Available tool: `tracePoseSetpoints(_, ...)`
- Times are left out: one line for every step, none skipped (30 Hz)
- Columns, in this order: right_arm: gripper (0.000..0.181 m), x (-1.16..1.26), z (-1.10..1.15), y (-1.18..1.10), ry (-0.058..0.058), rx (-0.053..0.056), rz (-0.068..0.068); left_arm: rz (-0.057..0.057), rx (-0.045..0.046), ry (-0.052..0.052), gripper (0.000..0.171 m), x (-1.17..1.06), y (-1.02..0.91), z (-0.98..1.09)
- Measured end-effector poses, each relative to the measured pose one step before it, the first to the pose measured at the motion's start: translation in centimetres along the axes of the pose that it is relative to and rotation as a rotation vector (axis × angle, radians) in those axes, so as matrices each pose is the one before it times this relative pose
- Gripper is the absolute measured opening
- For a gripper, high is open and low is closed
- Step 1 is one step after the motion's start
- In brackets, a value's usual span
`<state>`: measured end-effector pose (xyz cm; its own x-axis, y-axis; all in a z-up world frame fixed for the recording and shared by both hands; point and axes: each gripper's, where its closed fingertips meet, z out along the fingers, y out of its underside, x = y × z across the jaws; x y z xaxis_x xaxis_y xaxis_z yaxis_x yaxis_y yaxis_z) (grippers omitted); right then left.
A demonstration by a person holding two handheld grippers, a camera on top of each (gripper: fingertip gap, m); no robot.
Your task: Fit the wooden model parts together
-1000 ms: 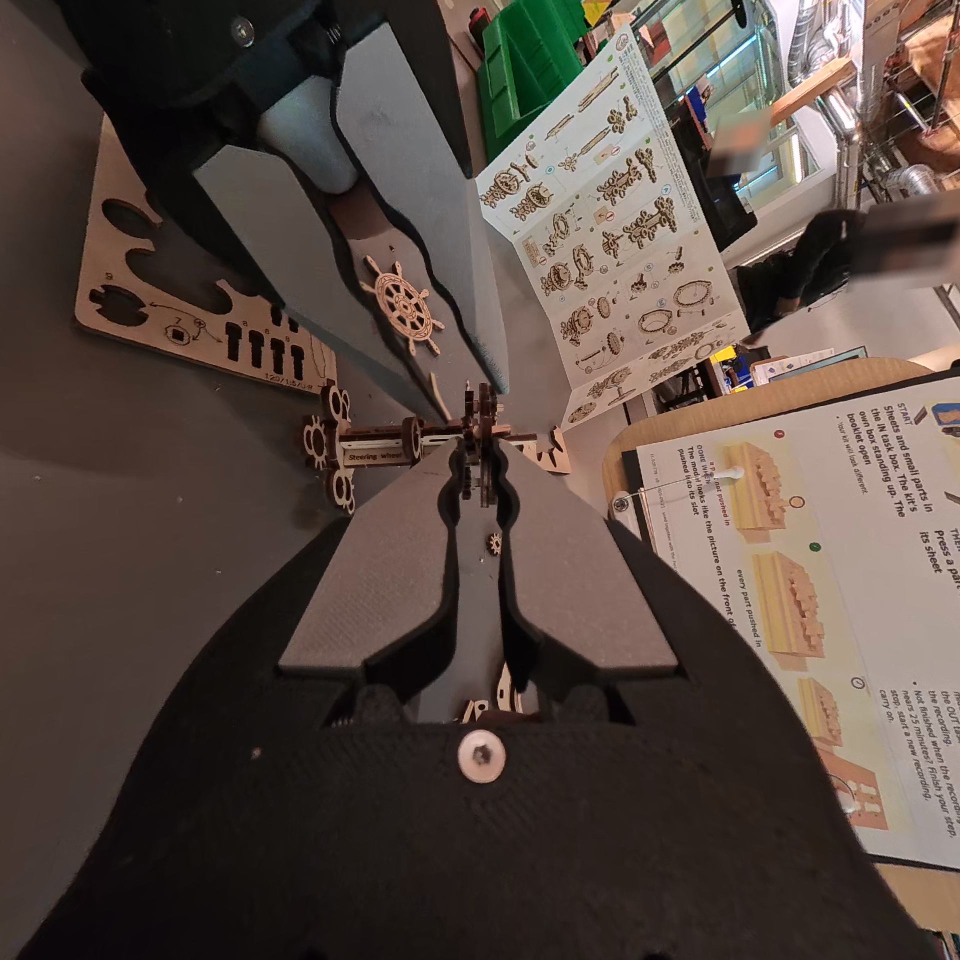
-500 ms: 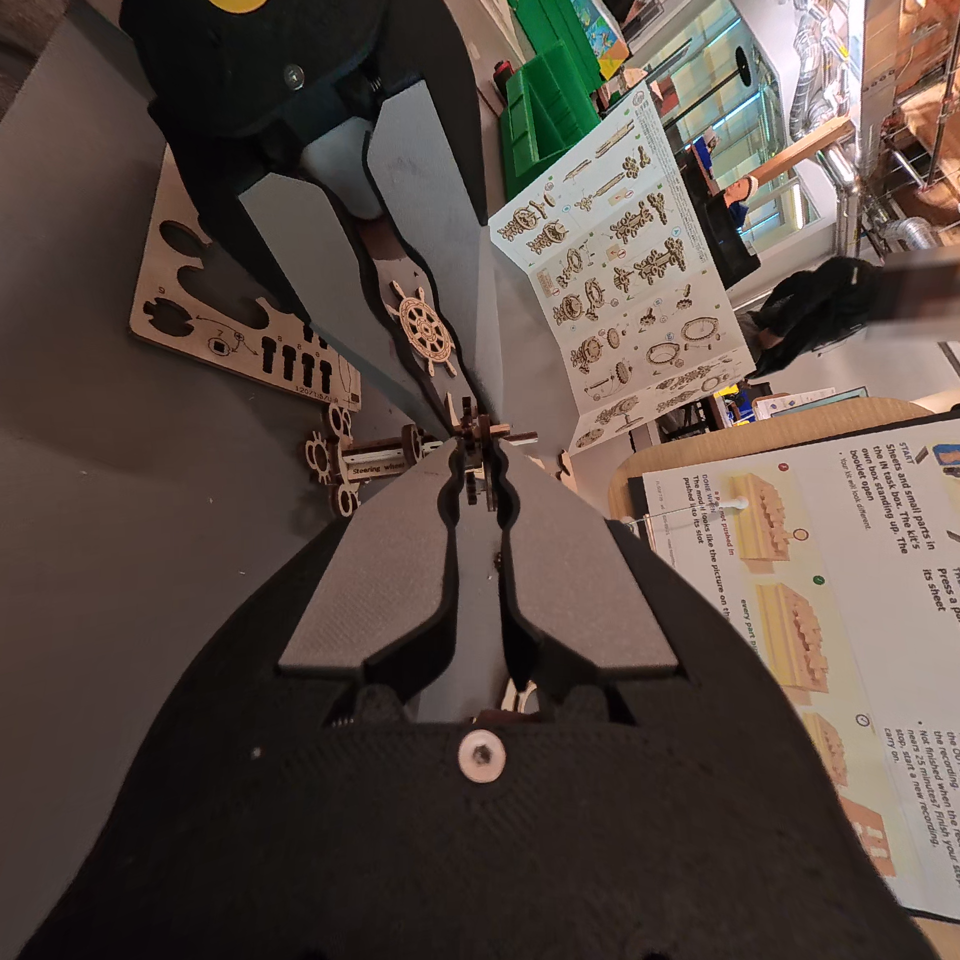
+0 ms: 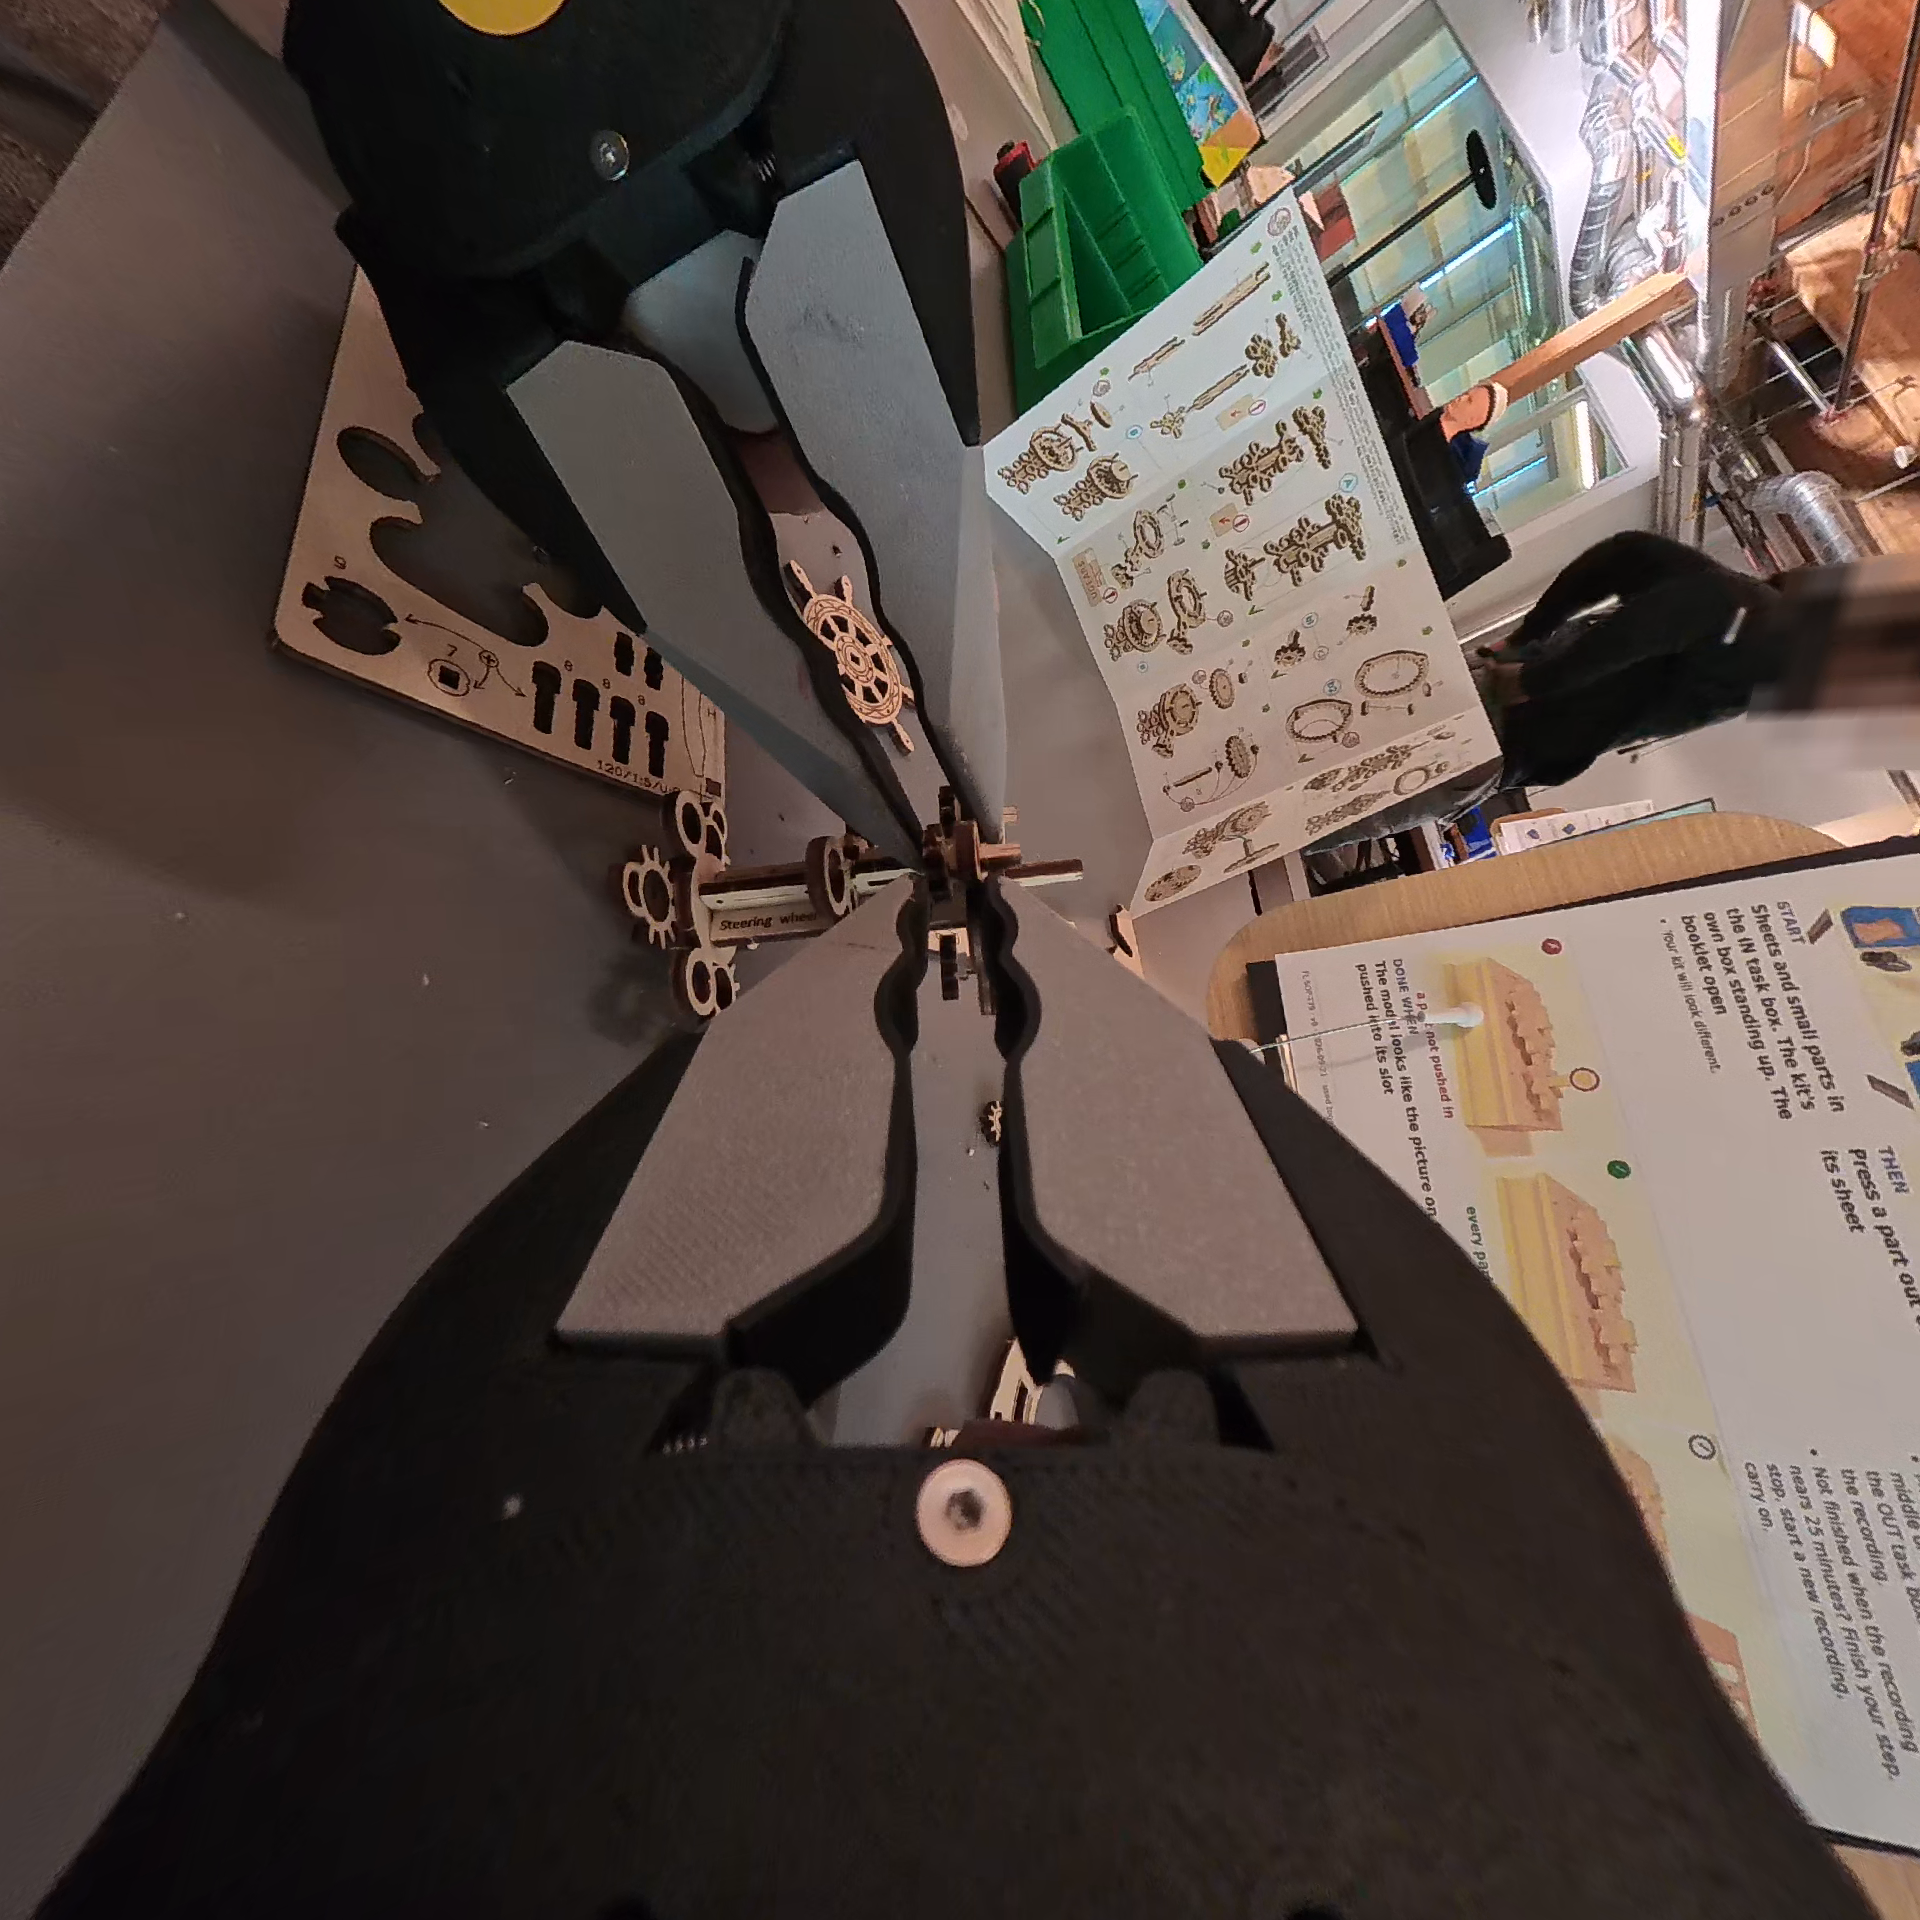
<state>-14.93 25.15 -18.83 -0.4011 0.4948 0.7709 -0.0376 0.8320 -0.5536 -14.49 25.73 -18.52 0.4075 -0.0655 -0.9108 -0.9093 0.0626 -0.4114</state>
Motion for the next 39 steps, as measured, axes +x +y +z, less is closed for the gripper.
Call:
tracePoseSetpoints(0.005,0.004,-0.05,0.032,0.0001,0.0003,-0.0016,0.0029,-0.00156,-0.0009,0.007,-0.007,0.035,0.0)
tracePoseSetpoints(0.005,-0.008,-0.058,0.073,-0.0019,-0.0014,-0.002,0.0052,-0.00398,-0.0031,0.007,-0.046,0.073,-0.007)
tracePoseSetpoints(0.002,-0.047,-0.06,0.093,-0.0042,-0.0018,-0.0012,0.0074,-0.00393,-0.0041,0.007,-0.056,0.08,-0.006)
tracePoseSetpoints(0.0,0.003,-0.054,0.08,-0.0006,-0.0009,-0.0011,0.0083,-0.00195,0.0016,0.006,0.047,0.063,-0.011)
tracePoseSetpoints(0.0,0.042,-0.033,0.019,0.0026,0.0003,-0.0004,0.008,-0.00191,0.0066,0.006,0.148,0.043,0.002)
tracePoseSetpoints(0.0,0.042,-0.04,-0.04,0.001,0.0016,0.0024,0.0097,0.00191,-0.0042,0.006,-0.001,-0.042,0.002)
tracePoseSetpoints(0.0,0.032,-0.028,-0.022,-0.0014,0.0014,0.005,0.0095,-0.00122,-0.0034,0.006,-0.006,-0.014,0.009)
tracePoseSetpoints(0.0,-0.018,-0.042,-0.048,-0.0042,0.0038,0.0053,0.0032,-0.00216,-0.0022,0.006,0.002,0.022,0.018)
tracePoseSetpoints(0.0,-0.098,-0.072,-0.113,-0.0101,0.0102,0.0074,0.0014,-0.00249,-0.0009,0.006,-0.002,0.034,0.014)
tracePoseSetpoints(0.005,-0.145,-0.069,-0.182,-0.0129,0.0137,0.0109,0.0004,0.00162,0.0006,0.006,0.002,-0.014,0.001)
tracePoseSetpoints(0.008,-0.034,-0.04,-0.113,-0.0055,0.008,0.009,0.0007,0.0018,0.0007,0.006,0.009,-0.035,-0.007)
tracePoseSetpoints(0.01,0.103,-0.025,-0.054,0.0037,0.0018,0.0043,0.0044,0.00057,-0.0008,0.006,0.011,-0.032,-0.012)
tracePoseSetpoints(0.011,0.095,-0.01,-0.071,0.0037,0.004,0.0051,0.0063,0.00223,-0.0013,0.006,0.022,-0.055,-0.009)
tracePoseSetpoints(0.012,-0.004,0.03,-0.094,-0.0021,0.0057,0.0095,0.0072,0.00383,-0.0007,0.006,0.042,-0.094,-0.016)
tracePoseSetpoints(0.015,-0.043,0.051,-0.067,-0.0051,0.0032,0.0108,0.0093,0.00428,-0.001,0.006,0.043,-0.127,-0.02)
tracePoseSetpoints(0.018,-0.063,0.087,-0.04,-0.0051,0.0015,0.0092,0.0072,0.00286,-0.0027,0.005,0.016,-0.091,-0.012)
tracePoseSetpoints(0.021,-0.108,0.114,-0.022,-0.0059,-0.0004,0.0056,0.0031,-0.00049,-0.0016,0.006,0.027,-0.019,0.022)
tracePoseSetpoints(0.022,-0.114,0.109,-0.015,-0.0036,-0.0032,-0.0019,0.0018,-0.00025,-0.0004,0.005,0.009,-0.017,0.021)
tracePoseSetpoints(0.021,-0.03,0.102,-0.019,0.0049,-0.0042,-0.009,-0.0009,0.00052,0.0005,0.006,0.007,-0.02,0.004)
tracePoseSetpoints(0.018,0.074,0.055,-0.023,0.0119,-0.0037,-0.0124,-0.0014,0.00144,-0.0005,0.006,0.007,-0.031,-0.009)
tracePoseSetpoints(0.016,0.076,0.006,-0.035,0.009,-0.0014,-0.0099,-0.0014,0.00204,-0.0019,0.006,0.007,-0.033,-0.004)
tracePoseSetpoints(0.015,0.021,0.003,-0.021,0.0014,0.0005,0.0002,0.0026,-0.00152,-0.003,0.006,0.006,0.014,0.013)
tracePoseSetpoints(0.015,0.001,-0.013,0.021,-0.0015,0.0007,0.0051,0.0009,-0.00001,-0.0028,0.006,0.002,-0.014,0.023)
tracePoseSetpoints(0.015,0.007,-0.026,0.018,-0.0014,0.0007,0.0014,-0.0014,0.00146,-0.0015,0.006,0.014,-0.033,0.012)
tracePoseSetpoints(0.015,-0.003,-0.034,0.006,0.0004,-0.0002,-0.0022,-0.0006,0.00031,-0.001,0.006,-0.011,-0.035,0.014)
tracePoseSetpoints(0.015,-0.001,-0.028,-0.01,0.0009,-0.0002,-0.003,-0.0003,-0.00022,-0.0028,0.006,-0.04,-0.019,0.0)
tracePoseSetpoints(0.015,-0.014,0.002,-0.013,-0.0004,0.0008,-0.0012,-0.0009,0.00103,-0.0032,0.008,-0.039,-0.016,-0.013)
tracePoseSetpoints(0.015,-0.017,-0.015,-0.004,-0.0011,0.0013,0.0004,-0.0043,0.00161,-0.0038,0.009,-0.079,-0.012,-0.011)
tracePoseSetpoints(0.015,0.009,-0.016,-0.02,-0.0009,0.0013,0.001,-0.0056,0.00172,-0.0028,0.011,-0.084,-0.024,-0.01)
tracePoseSetpoints(0.015,0.022,-0.021,-0.04,0.0,0.0022,0.0014,-0.0037,0.00166,-0.0009,0.011,-0.05,-0.026,-0.01)
tracePoseSetpoints(0.015,0.007,-0.028,-0.064,-0.0003,0.0038,0.0017,-0.0017,0.00432,0.0032,0.01,0.035,-0.062,-0.03)
tracePoseSetpoints(0.015,-0.011,-0.041,-0.065,-0.0019,0.0045,0.003,0.0047,0.00406,0.0106,0.005,0.171,-0.063,-0.031)
tracePoseSetpoints(0.015,-0.012,-0.025,-0.039,-0.0028,0.0034,0.0039,0.0041,0.00144,-0.0002,0.005,0.012,-0.049,-0.006)
tracePoseSetpoints(0.015,-0.019,-0.032,-0.014,-0.0031,0.002,0.0032,0.0024,0.00023,0.0025,0.005,0.024,-0.023,-0.007)
tracePoseSetpoints(0.015,-0.016,-0.015,-0.016,-0.0016,0.0023,0.0011,0.0006,0.00091,0.0022,0.005,0.002,-0.034,-0.013)
tracePoseSetpoints(0.014,0.011,-0.015,-0.019,0.0005,0.0014,0.0,0.0022,-0.00078,0.0008,0.005,-0.023,0.004,-0.006)
tracePoseSetpoints(0.014,0.002,-0.003,0.007,0.0001,0.0001,0.0007,0.0023,-0.00176,0.0016,0.005,-0.004,0.022,-0.002)
tracePoseSetpoints(0.015,-0.027,0.018,0.033,-0.002,-0.0012,0.0013,0.0029,-0.00232,0.0037,0.005,0.047,0.018,-0.004)
tracePoseSetpoints(0.015,-0.034,0.008,0.047,-0.002,-0.0018,0.0008,0.0052,-0.00301,0.0017,0.005,0.031,0.039,0.011)
